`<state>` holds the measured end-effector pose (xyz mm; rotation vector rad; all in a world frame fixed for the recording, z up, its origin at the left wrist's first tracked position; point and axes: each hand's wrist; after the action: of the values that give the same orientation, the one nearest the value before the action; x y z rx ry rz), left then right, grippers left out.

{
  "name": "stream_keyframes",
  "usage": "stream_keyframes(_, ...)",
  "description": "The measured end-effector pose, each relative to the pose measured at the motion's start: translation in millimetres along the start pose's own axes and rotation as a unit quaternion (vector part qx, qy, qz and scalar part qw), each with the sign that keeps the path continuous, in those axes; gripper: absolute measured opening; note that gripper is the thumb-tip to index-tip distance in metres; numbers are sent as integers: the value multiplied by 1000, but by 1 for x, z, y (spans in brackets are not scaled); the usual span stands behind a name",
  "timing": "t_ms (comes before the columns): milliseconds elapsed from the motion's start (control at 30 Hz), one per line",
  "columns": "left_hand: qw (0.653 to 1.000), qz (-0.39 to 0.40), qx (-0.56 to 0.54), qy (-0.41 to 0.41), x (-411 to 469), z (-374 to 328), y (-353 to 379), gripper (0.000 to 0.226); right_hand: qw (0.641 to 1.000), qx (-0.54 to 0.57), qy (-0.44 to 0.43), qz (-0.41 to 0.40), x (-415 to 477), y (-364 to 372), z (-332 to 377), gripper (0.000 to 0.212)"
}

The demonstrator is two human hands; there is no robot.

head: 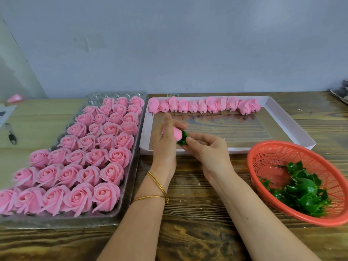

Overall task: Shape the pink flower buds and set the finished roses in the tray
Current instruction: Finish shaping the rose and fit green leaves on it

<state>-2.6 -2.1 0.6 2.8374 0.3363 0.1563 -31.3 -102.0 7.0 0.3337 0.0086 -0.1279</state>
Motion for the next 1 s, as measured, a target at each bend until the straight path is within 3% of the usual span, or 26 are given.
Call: stream_keyframes(1000,998,5,23,57,-6,-1,3,46,1000,7,-17,1,-3,2,-1,17)
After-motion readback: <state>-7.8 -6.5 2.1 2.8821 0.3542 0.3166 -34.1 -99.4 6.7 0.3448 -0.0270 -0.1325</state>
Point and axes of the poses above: each hand's wrist, its own x-axis towards the middle knuckle, its own y-axis out of the palm, z = x × y, and after that the axes turned 5 degrees about -y, right-handed
